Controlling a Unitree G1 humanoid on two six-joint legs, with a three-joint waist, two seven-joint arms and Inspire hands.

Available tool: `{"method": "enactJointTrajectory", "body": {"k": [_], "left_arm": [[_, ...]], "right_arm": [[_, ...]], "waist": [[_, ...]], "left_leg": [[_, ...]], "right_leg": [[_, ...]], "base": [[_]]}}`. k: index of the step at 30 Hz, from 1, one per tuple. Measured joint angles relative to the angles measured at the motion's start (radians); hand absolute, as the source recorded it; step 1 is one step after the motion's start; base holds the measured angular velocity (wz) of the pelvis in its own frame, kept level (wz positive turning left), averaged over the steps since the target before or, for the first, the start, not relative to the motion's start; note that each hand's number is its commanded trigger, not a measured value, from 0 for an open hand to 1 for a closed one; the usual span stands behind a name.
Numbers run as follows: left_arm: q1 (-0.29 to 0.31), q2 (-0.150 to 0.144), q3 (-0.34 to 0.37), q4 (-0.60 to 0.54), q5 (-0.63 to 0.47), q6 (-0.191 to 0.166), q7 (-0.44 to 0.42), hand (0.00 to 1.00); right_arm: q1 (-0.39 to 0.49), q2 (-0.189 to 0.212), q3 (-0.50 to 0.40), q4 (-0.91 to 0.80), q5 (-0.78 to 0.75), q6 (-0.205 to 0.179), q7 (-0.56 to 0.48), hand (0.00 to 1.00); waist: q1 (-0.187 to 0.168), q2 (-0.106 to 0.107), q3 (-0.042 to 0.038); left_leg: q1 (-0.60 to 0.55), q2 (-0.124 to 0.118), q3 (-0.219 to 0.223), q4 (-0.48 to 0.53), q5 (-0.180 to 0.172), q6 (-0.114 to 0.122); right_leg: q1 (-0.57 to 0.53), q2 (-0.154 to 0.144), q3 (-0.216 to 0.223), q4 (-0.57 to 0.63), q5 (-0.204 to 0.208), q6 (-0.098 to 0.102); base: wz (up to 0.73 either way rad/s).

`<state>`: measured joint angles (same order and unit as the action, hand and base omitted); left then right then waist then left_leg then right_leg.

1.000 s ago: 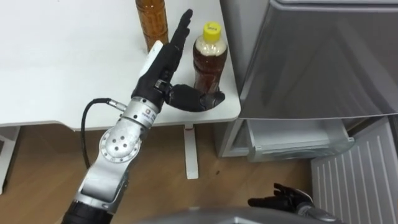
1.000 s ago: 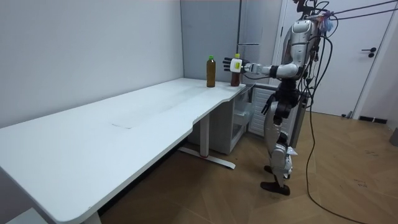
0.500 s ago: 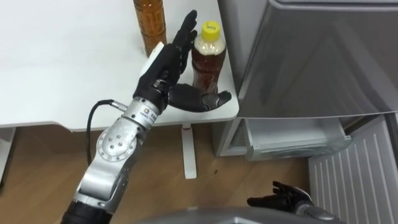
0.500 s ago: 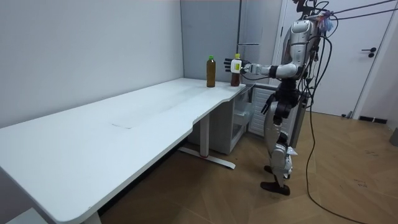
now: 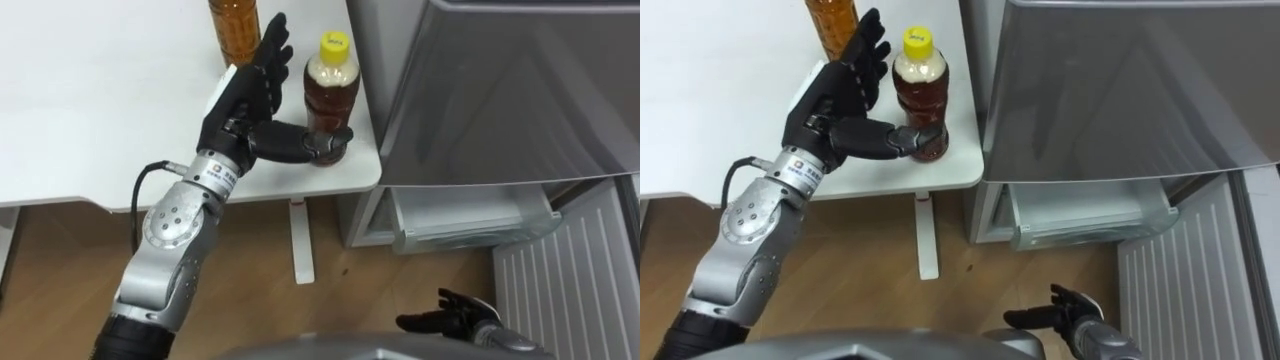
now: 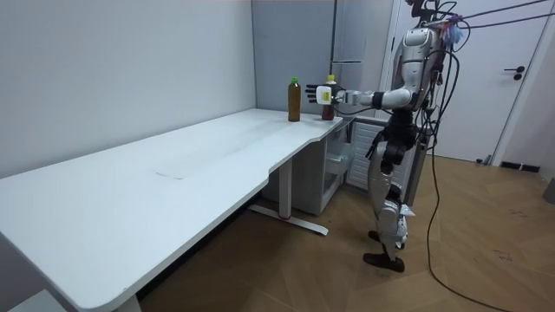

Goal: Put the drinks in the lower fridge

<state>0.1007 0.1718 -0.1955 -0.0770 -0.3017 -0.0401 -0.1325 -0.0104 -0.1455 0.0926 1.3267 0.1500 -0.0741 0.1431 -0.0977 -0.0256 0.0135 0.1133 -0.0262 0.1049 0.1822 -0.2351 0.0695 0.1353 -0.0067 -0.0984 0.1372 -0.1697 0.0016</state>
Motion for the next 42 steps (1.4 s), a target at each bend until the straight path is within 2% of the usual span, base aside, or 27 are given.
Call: {"method": "enactJointTrajectory", "body": {"k": [4, 8, 15, 19, 25, 31, 34, 35, 36, 37, 38, 39, 42], "left_arm": [[-0.018, -0.001, 0.017, 0.000, 0.000, 0.013, 0.003, 0.00], [-0.030, -0.002, 0.017, 0.000, 0.000, 0.013, 0.004, 0.00], [-0.038, -0.002, 0.017, 0.000, 0.001, 0.020, 0.017, 0.00], [-0.065, -0.002, 0.017, 0.000, 0.001, 0.020, 0.018, 0.00], [-0.070, -0.002, 0.017, 0.002, 0.001, 0.021, 0.018, 0.00], [-0.093, -0.002, 0.016, 0.034, 0.000, 0.045, 0.020, 0.00], [-0.099, -0.002, 0.016, 0.038, 0.000, 0.046, 0.018, 0.00], [-0.099, -0.002, 0.016, 0.038, 0.000, 0.046, 0.015, 0.06], [-0.099, -0.002, 0.016, 0.038, 0.000, 0.046, 0.010, 0.53], [-0.099, -0.002, 0.016, 0.039, 0.000, 0.047, 0.006, 0.58], [-0.099, -0.002, 0.016, 0.039, 0.000, 0.047, 0.005, 0.90], [-0.099, -0.002, 0.016, 0.040, 0.000, 0.048, 0.002, 1.00], [-0.099, -0.001, 0.016, 0.043, 0.000, 0.060, -0.008, 1.00]], "right_arm": [[0.001, 0.002, -0.008, -0.006, 0.000, 0.003, -0.002, 0.00], [0.004, 0.002, -0.008, -0.006, -0.001, 0.003, -0.010, 0.00], [0.005, 0.002, -0.008, -0.006, 0.006, 0.003, -0.014, 0.00], [0.002, 0.002, -0.015, -0.008, 0.005, 0.003, -0.009, 0.00], [0.002, 0.002, -0.028, -0.007, 0.003, 0.003, -0.007, 0.00], [-0.003, 0.002, -0.028, -0.011, 0.004, 0.010, 0.000, 0.00], [-0.008, 0.002, -0.029, -0.008, 0.004, 0.011, 0.001, 0.00], [-0.007, 0.002, -0.029, -0.007, 0.004, 0.011, 0.001, 0.00], [-0.008, 0.002, -0.029, -0.007, 0.004, 0.011, 0.001, 0.00], [-0.008, 0.002, -0.029, -0.007, 0.004, 0.011, 0.001, 0.00], [-0.008, 0.002, -0.029, -0.008, 0.003, 0.011, 0.001, 0.00], [-0.005, 0.003, -0.034, -0.005, 0.004, 0.011, 0.001, 0.00], [-0.007, 0.004, -0.038, -0.007, 0.004, 0.011, 0.000, 0.00]], "waist": [[-0.010, 0.001, -0.0013], [-0.011, 0.005, -0.0090], [-0.027, 0.009, -0.0109], [-0.039, 0.014, -0.0089], [-0.047, 0.015, -0.0050], [-0.055, 0.014, -0.0012], [-0.064, 0.015, -0.0007], [-0.065, 0.016, -0.0008], [-0.065, 0.017, -0.0013], [-0.065, 0.017, -0.0012], [-0.065, 0.017, -0.0012], [-0.064, 0.016, -0.0006], [-0.064, 0.015, -0.0002]], "left_leg": [[0.000, 0.000, 0.000, 0.000, 0.000, 0.000], [0.002, 0.000, 0.001, 0.001, 0.000, 0.000], [0.004, 0.000, 0.000, 0.006, 0.000, 0.000], [0.006, 0.001, 0.001, 0.006, 0.000, 0.000], [0.006, 0.001, 0.001, 0.005, 0.000, 0.000], [0.002, 0.000, 0.001, 0.003, 0.000, 0.000], [0.002, 0.001, 0.001, 0.001, 0.000, 0.000], [0.002, 0.001, 0.001, 0.001, 0.000, 0.000], [0.002, 0.001, 0.001, 0.001, 0.000, 0.000], [0.002, 0.001, 0.002, 0.001, 0.000, 0.000], [0.002, 0.001, 0.002, 0.001, 0.000, 0.000], [0.002, 0.001, 0.006, 0.000, 0.000, 0.000], [0.002, 0.001, 0.007, 0.000, 0.000, 0.000]], "right_leg": [[0.000, 0.000, 0.000, 0.000, 0.000, 0.000], [0.002, 0.000, 0.000, 0.000, 0.000, 0.000], [0.007, -0.001, -0.003, 0.002, 0.000, 0.000], [0.008, -0.001, -0.007, 0.003, 0.001, -0.001], [0.007, 0.000, -0.006, 0.002, 0.001, -0.001], [0.003, 0.000, 0.000, 0.001, 0.001, -0.001], [0.002, 0.001, 0.002, 0.001, 0.001, -0.001], [0.002, 0.001, 0.002, 0.001, 0.001, -0.001], [0.002, 0.001, 0.002, 0.000, 0.001, -0.001], [0.002, 0.001, 0.002, 0.000, 0.001, -0.001], [0.002, 0.001, 0.003, 0.000, 0.001, -0.001], [0.001, 0.001, 0.006, -0.001, 0.001, -0.001], [0.000, 0.001, 0.009, -0.001, 0.001, -0.001]], "base": [[0.00], [0.00], [0.00], [0.00], [0.00], [0.00], [0.00], [0.00], [0.00], [0.00], [0.00], [0.00], [-0.01]]}}
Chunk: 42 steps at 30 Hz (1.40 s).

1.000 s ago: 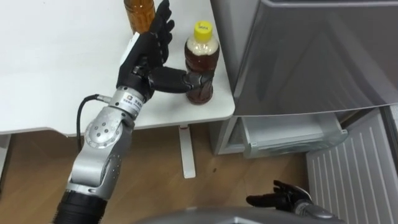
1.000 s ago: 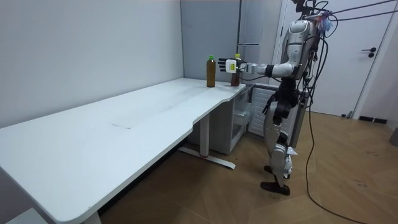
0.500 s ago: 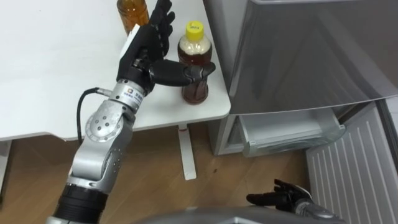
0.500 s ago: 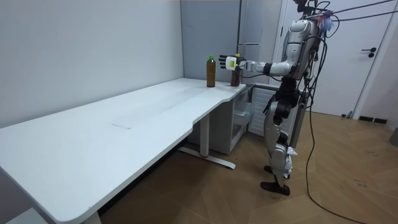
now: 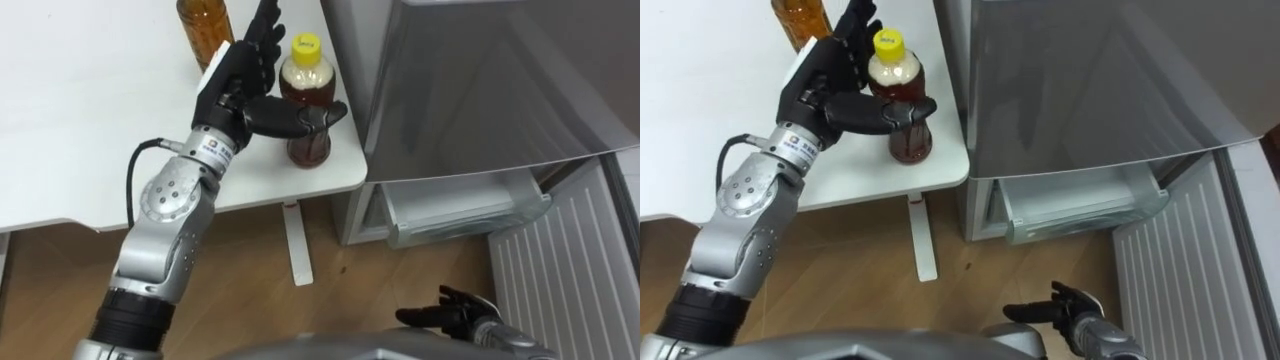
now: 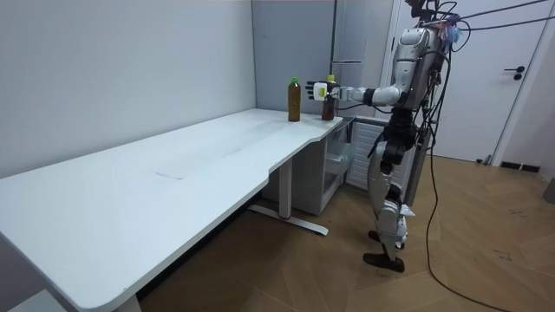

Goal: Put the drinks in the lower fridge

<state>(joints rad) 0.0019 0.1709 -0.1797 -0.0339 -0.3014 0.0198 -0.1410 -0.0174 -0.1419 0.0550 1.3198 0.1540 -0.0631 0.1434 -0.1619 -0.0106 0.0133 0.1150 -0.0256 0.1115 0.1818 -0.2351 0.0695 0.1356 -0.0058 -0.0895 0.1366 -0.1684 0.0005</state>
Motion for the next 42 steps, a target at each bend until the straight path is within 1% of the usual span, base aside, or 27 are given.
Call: {"method": "enactJointTrajectory", "body": {"k": [5, 9, 12, 17, 22, 25, 32, 35, 39, 40, 42], "left_arm": [[-0.001, -0.002, -0.001, 0.054, 0.001, 0.006, -0.029, 1.00], [-0.001, -0.002, 0.000, 0.059, 0.002, 0.014, -0.036, 1.00], [-0.001, -0.001, 0.001, 0.059, 0.002, 0.025, -0.044, 1.00], [-0.002, -0.002, -0.001, 0.063, 0.000, 0.039, -0.068, 1.00], [-0.035, -0.007, -0.001, 0.114, -0.019, 0.039, -0.068, 1.00], [-0.041, -0.007, -0.001, 0.128, -0.019, 0.039, -0.068, 1.00], [-0.041, -0.007, -0.001, 0.123, -0.020, 0.040, -0.068, 1.00], [-0.041, -0.006, -0.001, 0.110, -0.020, 0.044, -0.068, 1.00], [-0.041, -0.010, -0.001, 0.107, -0.021, 0.044, -0.068, 1.00], [-0.041, -0.012, -0.001, 0.101, -0.021, 0.044, -0.068, 1.00], [-0.041, -0.018, -0.006, 0.088, -0.025, 0.044, -0.068, 1.00]], "right_arm": [[-0.001, 0.000, -0.003, 0.001, 0.000, 0.001, 0.001, 0.00], [-0.001, 0.000, -0.004, 0.000, -0.001, 0.006, 0.002, 0.00], [-0.003, -0.001, -0.009, 0.000, 0.000, 0.021, 0.002, 0.00], [-0.003, -0.002, -0.008, 0.000, 0.004, 0.022, 0.003, 0.00], [-0.002, -0.006, -0.001, 0.002, 0.039, 0.039, 0.001, 0.00], [-0.003, -0.006, -0.001, 0.000, 0.039, 0.042, 0.002, 0.00], [-0.002, -0.005, 0.001, -0.010, 0.036, 0.041, 0.003, 0.00], [-0.002, -0.003, 0.002, -0.015, 0.036, 0.040, 0.009, 0.00], [-0.003, 0.003, 0.004, -0.015, 0.034, 0.039, 0.011, 0.00], [-0.004, 0.008, 0.011, -0.017, 0.029, 0.040, 0.009, 0.00], [-0.004, 0.007, 0.041, -0.030, 0.026, 0.040, 0.000, 0.00]], "waist": [[0.000, 0.002, -0.0011], [-0.001, 0.004, -0.0027], [-0.001, 0.007, -0.0050], [0.001, 0.009, -0.0061], [0.001, 0.014, -0.0075], [0.001, 0.018, -0.0071], [0.004, 0.013, -0.0043], [0.004, 0.002, -0.0021], [0.007, -0.008, -0.0039], [0.013, -0.010, -0.0049], [0.031, -0.012, -0.0043]], "left_leg": [[0.000, 0.003, 0.003, -0.001, 0.000, 0.000], [-0.002, 0.005, 0.010, 0.000, 0.000, -0.001], [-0.003, 0.006, 0.012, 0.000, 0.000, -0.001], [-0.003, 0.007, 0.013, 0.000, 0.000, -0.001], [0.001, 0.008, 0.019, 0.000, 0.000, -0.001], [0.002, 0.009, 0.019, 0.001, 0.000, -0.001], [0.002, 0.011, 0.019, 0.002, 0.000, -0.002], [0.001, 0.011, 0.017, 0.006, 0.000, -0.002], [0.000, 0.011, 0.017, 0.007, 0.000, -0.002], [0.000, 0.011, 0.017, 0.008, 0.000, -0.002], [-0.006, 0.011, 0.021, 0.011, 0.000, -0.002]], "right_leg": [[-0.004, 0.002, 0.003, 0.004, 0.000, -0.001], [-0.008, 0.004, 0.007, 0.006, 0.001, -0.002], [-0.008, 0.005, 0.007, 0.006, 0.001, -0.002], [-0.009, 0.005, 0.007, 0.006, 0.001, -0.002], [-0.007, 0.005, 0.007, 0.007, 0.001, -0.002], [-0.008, 0.006, 0.006, 0.013, 0.001, -0.002], [-0.008, 0.007, 0.003, 0.015, 0.002, -0.003], [-0.008, 0.006, 0.003, 0.015, 0.002, -0.003], [-0.010, 0.006, 0.005, 0.015, 0.002, -0.003], [-0.014, 0.006, 0.005, 0.015, 0.002, -0.003], [-0.021, 0.005, 0.006, 0.017, 0.002, -0.004]], "base": [[-0.01], [-0.03], [0.00], [0.00], [-0.01], [0.00], [0.00], [0.00], [0.00], [0.00], [-0.04]]}}
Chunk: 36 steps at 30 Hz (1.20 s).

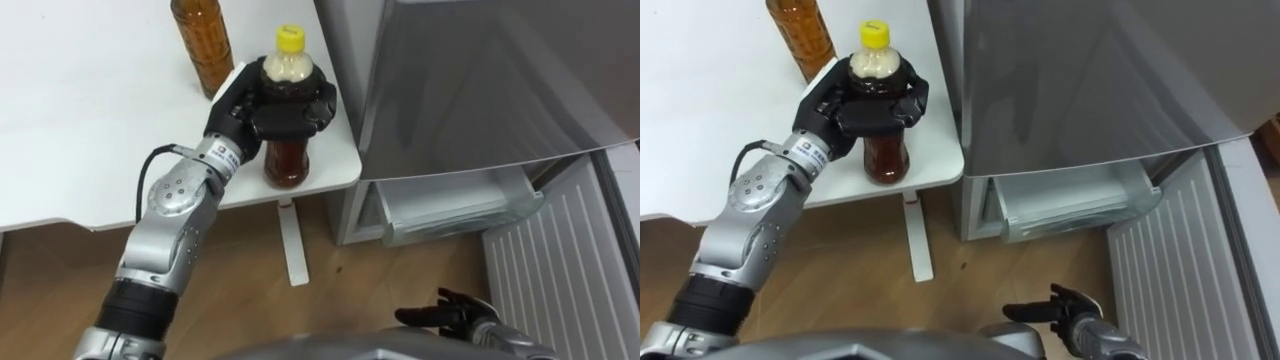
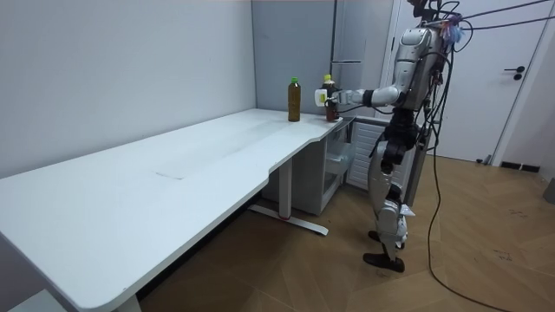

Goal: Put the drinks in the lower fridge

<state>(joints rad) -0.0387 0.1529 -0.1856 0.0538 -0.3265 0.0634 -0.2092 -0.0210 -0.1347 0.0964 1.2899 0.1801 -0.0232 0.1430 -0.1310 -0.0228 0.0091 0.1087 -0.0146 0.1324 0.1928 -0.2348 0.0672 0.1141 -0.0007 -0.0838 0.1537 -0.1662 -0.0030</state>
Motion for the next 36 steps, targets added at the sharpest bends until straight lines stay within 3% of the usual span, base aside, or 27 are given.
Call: {"method": "enactJointTrajectory", "body": {"k": [4, 8, 17, 24, 28, 36], "left_arm": [[0.000, -0.009, -0.029, -0.019, -0.064, 0.000, -0.004, 1.00], [0.012, -0.010, -0.053, -0.019, -0.220, 0.000, -0.008, 1.00], [0.088, -0.009, -0.082, -0.029, -0.429, 0.000, -0.042, 1.00], [0.089, 0.002, -0.133, 0.017, -0.509, 0.000, -0.067, 1.00], [0.112, 0.008, -0.136, 0.048, -0.537, 0.002, -0.070, 1.00], [0.134, 0.027, -0.140, 0.050, -0.536, 0.002, -0.071, 1.00]], "right_arm": [[0.000, 0.001, 0.040, -0.056, -0.077, 0.002, 0.007, 0.00], [0.005, 0.011, 0.080, -0.117, -0.114, 0.006, 0.040, 0.00], [0.010, 0.023, 0.121, -0.250, -0.155, 0.024, 0.101, 0.00], [0.009, 0.023, 0.187, -0.401, -0.185, 0.046, 0.158, 0.00], [0.015, 0.023, 0.199, -0.504, -0.185, 0.050, 0.234, 0.00], [0.053, 0.007, 0.221, -0.664, -0.177, 0.089, 0.345, 0.00]], "waist": [[0.027, -0.002, -0.0013], [0.052, 0.002, -0.0014], [0.067, 0.000, -0.0061], [0.085, -0.005, -0.0026], [0.088, -0.019, 0.0061], [0.109, -0.026, 0.0034]], "left_leg": [[-0.020, 0.000, 0.000, 0.012, 0.000, 0.000], [-0.028, 0.001, -0.006, 0.012, 0.000, 0.000], [-0.031, 0.001, -0.001, 0.016, 0.000, 0.000], [-0.031, 0.001, -0.005, 0.028, 0.000, 0.000], [-0.037, 0.002, -0.005, 0.030, 0.000, 0.000], [-0.052, 0.002, -0.002, 0.038, 0.000, 0.001]], "right_leg": [[-0.018, -0.002, -0.001, 0.006, 0.001, -0.001], [-0.020, -0.002, -0.010, 0.013, 0.001, -0.001], [-0.030, -0.003, -0.010, 0.019, 0.001, -0.001], [-0.025, -0.011, -0.018, 0.021, 0.001, -0.001], [-0.034, -0.011, -0.016, 0.033, 0.001, -0.001], [-0.054, -0.012, -0.020, 0.050, 0.001, -0.001]], "base": [[0.00], [0.03], [-0.01], [0.01], [0.00], [0.00]]}}
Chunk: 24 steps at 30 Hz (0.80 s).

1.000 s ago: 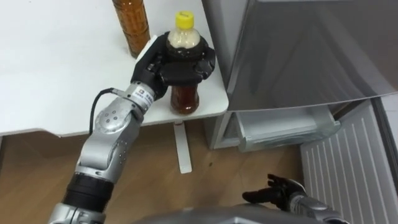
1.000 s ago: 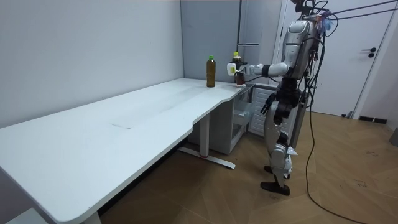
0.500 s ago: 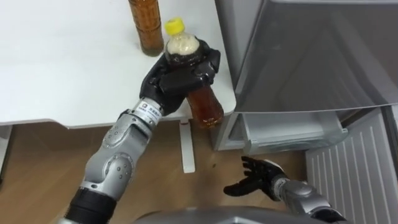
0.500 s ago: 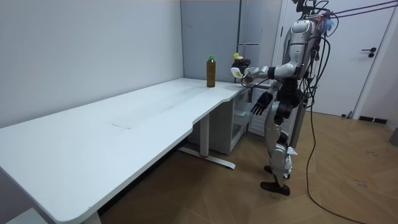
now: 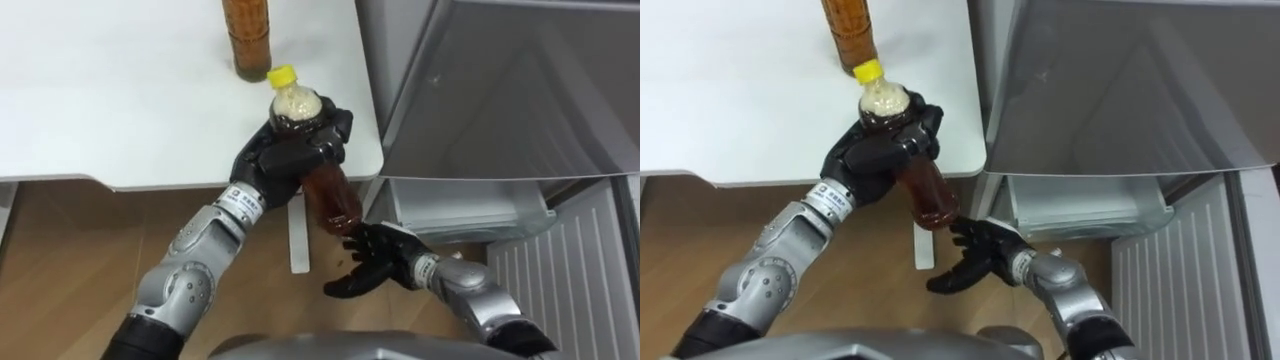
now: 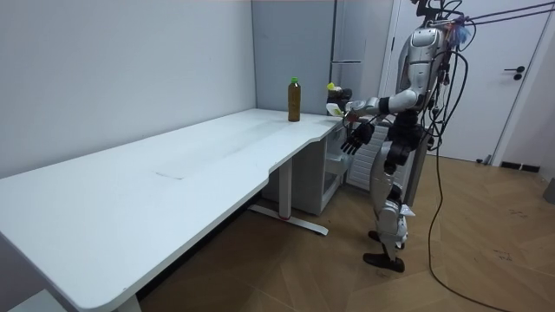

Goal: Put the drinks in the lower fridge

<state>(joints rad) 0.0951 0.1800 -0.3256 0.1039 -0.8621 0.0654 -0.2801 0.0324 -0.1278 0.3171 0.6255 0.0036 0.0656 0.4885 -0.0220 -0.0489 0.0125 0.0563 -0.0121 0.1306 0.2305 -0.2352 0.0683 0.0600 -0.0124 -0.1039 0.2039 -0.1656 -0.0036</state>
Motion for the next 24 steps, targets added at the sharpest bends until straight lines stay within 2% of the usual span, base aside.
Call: {"method": "enactJointTrajectory", "body": {"k": [5, 9, 13, 17, 24], "left_arm": [[0.030, 0.012, -0.014, 0.000, 0.020, 0.002, -0.022, 1.00], [0.034, 0.026, -0.010, 0.004, 0.122, 0.017, -0.060, 1.00], [0.035, 0.049, -0.008, 0.004, 0.197, 0.020, -0.085, 1.00], [0.036, 0.051, 0.010, 0.005, 0.300, 0.019, -0.098, 1.00], [0.036, 0.046, 0.010, 0.005, 0.410, 0.019, -0.099, 1.00]], "right_arm": [[0.003, -0.003, 0.015, -0.082, 0.000, 0.002, 0.086, 0.00], [0.023, -0.009, 0.013, -0.128, 0.000, 0.002, 0.143, 0.00], [0.039, -0.035, 0.014, -0.144, 0.001, 0.002, 0.185, 0.00], [0.038, -0.055, 0.004, -0.169, 0.001, 0.002, 0.220, 0.00], [0.041, -0.060, 0.006, -0.192, 0.085, 0.002, 0.292, 0.00]], "waist": [[0.001, 0.001, -0.0004], [0.003, 0.001, -0.0003], [0.003, 0.001, -0.0004], [0.001, 0.001, -0.0005], [0.005, 0.000, -0.0008]], "left_leg": [[-0.011, 0.000, -0.001, 0.005, 0.000, 0.000], [-0.013, 0.000, -0.003, 0.006, 0.000, 0.000], [-0.012, 0.000, -0.005, 0.007, 0.000, 0.000], [-0.012, 0.000, -0.005, 0.006, 0.000, 0.000], [-0.016, 0.000, -0.009, 0.008, 0.000, 0.000]], "right_leg": [[-0.010, 0.000, 0.000, 0.000, 0.000, 0.000], [-0.010, 0.001, -0.002, 0.000, 0.000, 0.000], [-0.006, -0.001, -0.003, 0.001, 0.000, 0.000], [-0.005, -0.001, -0.002, 0.003, 0.000, 0.000], [-0.010, -0.003, -0.011, 0.013, 0.000, 0.000]], "base": [[0.00], [0.00], [0.00], [0.00], [0.01]]}}
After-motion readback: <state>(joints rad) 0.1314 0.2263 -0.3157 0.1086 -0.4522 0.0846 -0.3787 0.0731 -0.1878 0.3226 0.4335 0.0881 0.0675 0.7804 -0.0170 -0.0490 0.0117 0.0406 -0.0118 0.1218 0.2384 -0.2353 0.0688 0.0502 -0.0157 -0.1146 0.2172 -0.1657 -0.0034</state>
